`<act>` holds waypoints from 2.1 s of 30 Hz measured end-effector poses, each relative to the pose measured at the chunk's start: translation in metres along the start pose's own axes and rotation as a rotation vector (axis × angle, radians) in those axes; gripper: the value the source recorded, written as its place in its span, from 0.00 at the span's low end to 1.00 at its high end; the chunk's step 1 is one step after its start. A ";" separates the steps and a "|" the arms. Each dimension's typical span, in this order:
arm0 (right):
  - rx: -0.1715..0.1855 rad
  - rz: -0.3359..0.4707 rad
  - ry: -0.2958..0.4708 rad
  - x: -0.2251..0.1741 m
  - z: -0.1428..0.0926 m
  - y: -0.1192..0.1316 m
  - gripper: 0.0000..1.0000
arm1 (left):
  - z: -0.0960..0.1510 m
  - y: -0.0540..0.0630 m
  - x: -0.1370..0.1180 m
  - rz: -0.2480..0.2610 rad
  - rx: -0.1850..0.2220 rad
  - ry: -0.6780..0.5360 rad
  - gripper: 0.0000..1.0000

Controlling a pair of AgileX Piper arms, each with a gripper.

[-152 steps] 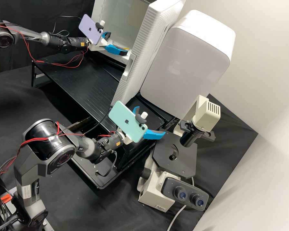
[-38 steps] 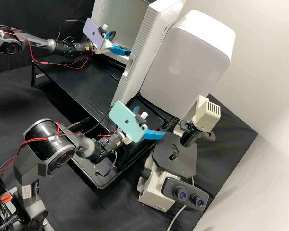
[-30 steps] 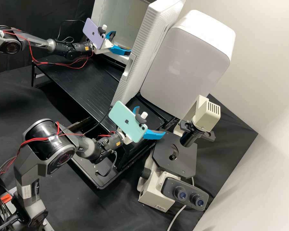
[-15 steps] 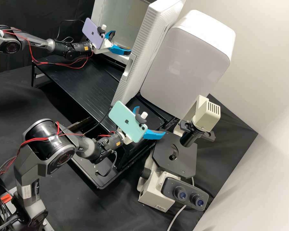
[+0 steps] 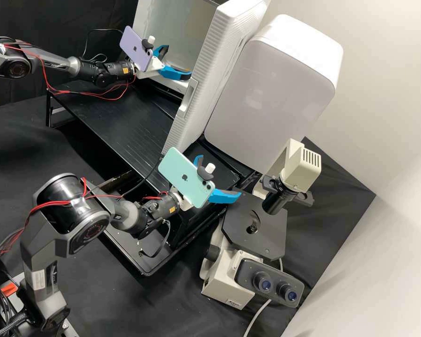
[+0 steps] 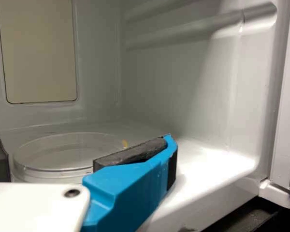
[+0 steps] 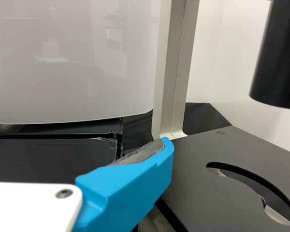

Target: Take the petri dish out of the incubator

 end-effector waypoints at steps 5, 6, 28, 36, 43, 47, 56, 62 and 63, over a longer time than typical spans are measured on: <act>0.000 0.000 0.000 0.000 0.000 0.000 1.00 | 0.000 0.000 0.000 0.000 0.000 0.000 0.00; 0.000 0.000 0.000 0.000 0.000 0.000 1.00 | 0.000 0.000 0.000 0.000 0.000 0.000 0.00; 0.000 0.000 0.000 0.000 0.000 0.000 1.00 | 0.000 0.000 0.000 -0.001 0.005 -0.003 0.00; 0.000 0.000 0.000 0.000 0.000 0.000 1.00 | 0.000 0.000 -0.001 -0.004 0.009 -0.007 0.00; 0.000 0.000 0.000 0.000 0.000 0.000 1.00 | 0.006 0.007 -0.025 -0.044 -0.009 -0.038 0.00; 0.000 0.000 0.000 0.000 0.000 0.000 1.00 | 0.009 0.011 -0.044 -0.066 0.005 -0.050 0.00; 0.000 0.000 0.000 0.000 0.000 0.000 1.00 | 0.023 0.018 -0.094 -0.094 0.011 -0.086 0.00; 0.000 0.000 0.000 0.000 0.000 0.000 1.00 | 0.037 0.013 -0.125 -0.122 0.035 -0.144 0.00; 0.000 0.000 0.000 0.000 0.000 0.000 1.00 | 0.038 0.012 -0.129 -0.127 0.034 -0.145 0.00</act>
